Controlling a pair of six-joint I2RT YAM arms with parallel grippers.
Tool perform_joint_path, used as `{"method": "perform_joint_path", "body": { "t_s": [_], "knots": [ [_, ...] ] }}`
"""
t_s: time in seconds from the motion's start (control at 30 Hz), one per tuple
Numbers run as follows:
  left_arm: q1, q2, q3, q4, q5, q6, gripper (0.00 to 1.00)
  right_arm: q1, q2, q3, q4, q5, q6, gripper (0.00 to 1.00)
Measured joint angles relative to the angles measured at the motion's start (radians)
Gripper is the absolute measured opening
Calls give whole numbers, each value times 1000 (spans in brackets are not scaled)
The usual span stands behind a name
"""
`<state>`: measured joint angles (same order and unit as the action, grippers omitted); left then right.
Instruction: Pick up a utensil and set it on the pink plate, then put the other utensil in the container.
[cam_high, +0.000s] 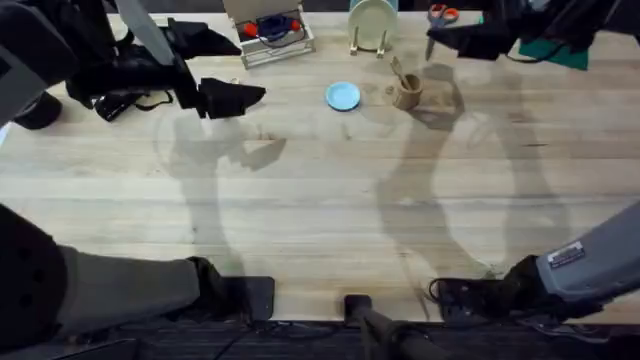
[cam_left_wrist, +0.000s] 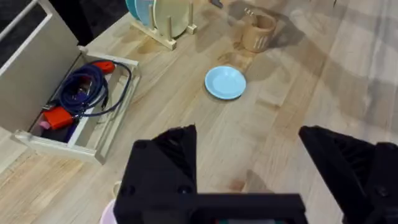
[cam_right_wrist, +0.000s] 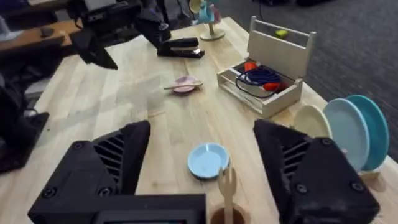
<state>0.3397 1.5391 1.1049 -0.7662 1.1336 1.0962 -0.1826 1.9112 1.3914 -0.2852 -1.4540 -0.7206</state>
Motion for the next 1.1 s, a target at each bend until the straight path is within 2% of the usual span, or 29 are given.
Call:
{"method": "perform_joint_path", "body": {
  "t_s": [0.33, 0.57, 1.1],
  "knots": [
    [0, 0, 0, 0, 0, 0, 992, 53, -195, 0, -52, 164, 222, 993],
    [0, 0, 0, 0, 0, 0, 993, 73, -347, 1, -257, 355, 272, 992],
    [0, 0, 0, -4, 0, 0, 993, 86, -654, 1, -769, 786, 283, 995]
  ]
}}
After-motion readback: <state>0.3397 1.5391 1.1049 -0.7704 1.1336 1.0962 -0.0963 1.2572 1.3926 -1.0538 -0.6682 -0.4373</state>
